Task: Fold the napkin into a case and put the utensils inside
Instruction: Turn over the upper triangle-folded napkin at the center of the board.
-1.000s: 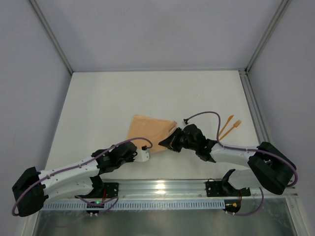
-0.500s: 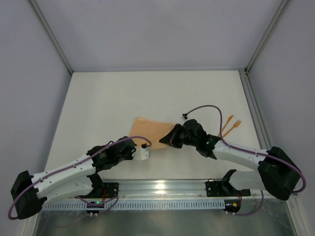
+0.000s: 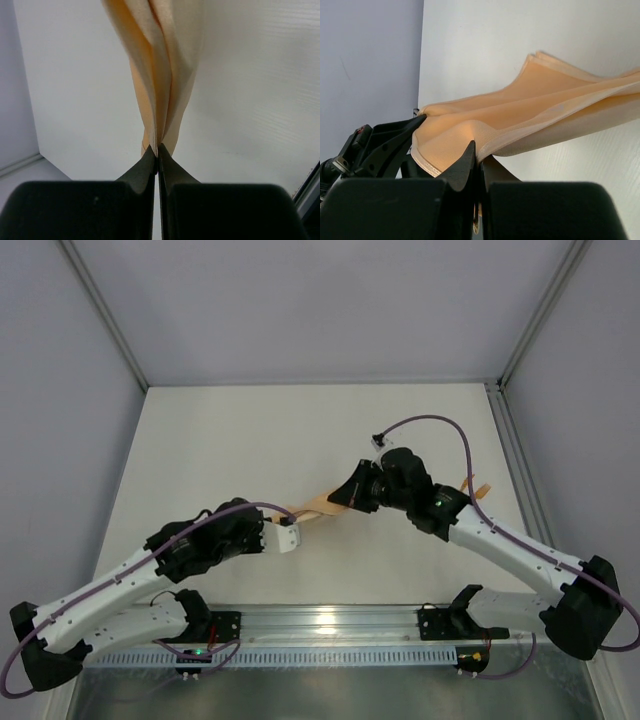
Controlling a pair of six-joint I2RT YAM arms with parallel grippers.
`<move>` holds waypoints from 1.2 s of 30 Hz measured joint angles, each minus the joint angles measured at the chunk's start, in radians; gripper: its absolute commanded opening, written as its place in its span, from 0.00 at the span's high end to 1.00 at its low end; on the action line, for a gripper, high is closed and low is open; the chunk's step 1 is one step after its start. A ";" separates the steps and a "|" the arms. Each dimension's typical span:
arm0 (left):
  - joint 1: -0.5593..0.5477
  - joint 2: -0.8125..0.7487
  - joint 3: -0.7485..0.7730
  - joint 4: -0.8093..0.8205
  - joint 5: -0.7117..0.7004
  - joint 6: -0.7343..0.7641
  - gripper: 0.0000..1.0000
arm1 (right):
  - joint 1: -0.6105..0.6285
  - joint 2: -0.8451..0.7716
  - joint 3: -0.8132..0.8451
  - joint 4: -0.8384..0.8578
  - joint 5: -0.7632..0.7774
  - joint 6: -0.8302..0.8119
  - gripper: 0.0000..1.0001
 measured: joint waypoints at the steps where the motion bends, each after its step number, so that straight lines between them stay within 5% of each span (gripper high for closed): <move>1: 0.000 0.006 0.016 -0.008 0.007 -0.002 1.00 | -0.008 0.002 0.024 -0.021 -0.002 -0.014 0.97; 12: 0.000 0.109 0.176 -0.116 0.157 -0.093 1.00 | -0.076 -0.011 0.175 -0.245 -0.029 -0.184 0.97; 27: -0.064 0.766 0.782 -0.122 0.317 -0.293 1.00 | -0.423 -0.014 0.450 -0.647 -0.047 -0.600 0.97; 36: -0.144 0.967 0.993 -0.055 0.425 -0.462 1.00 | -0.526 0.009 0.598 -0.882 -0.019 -0.788 0.97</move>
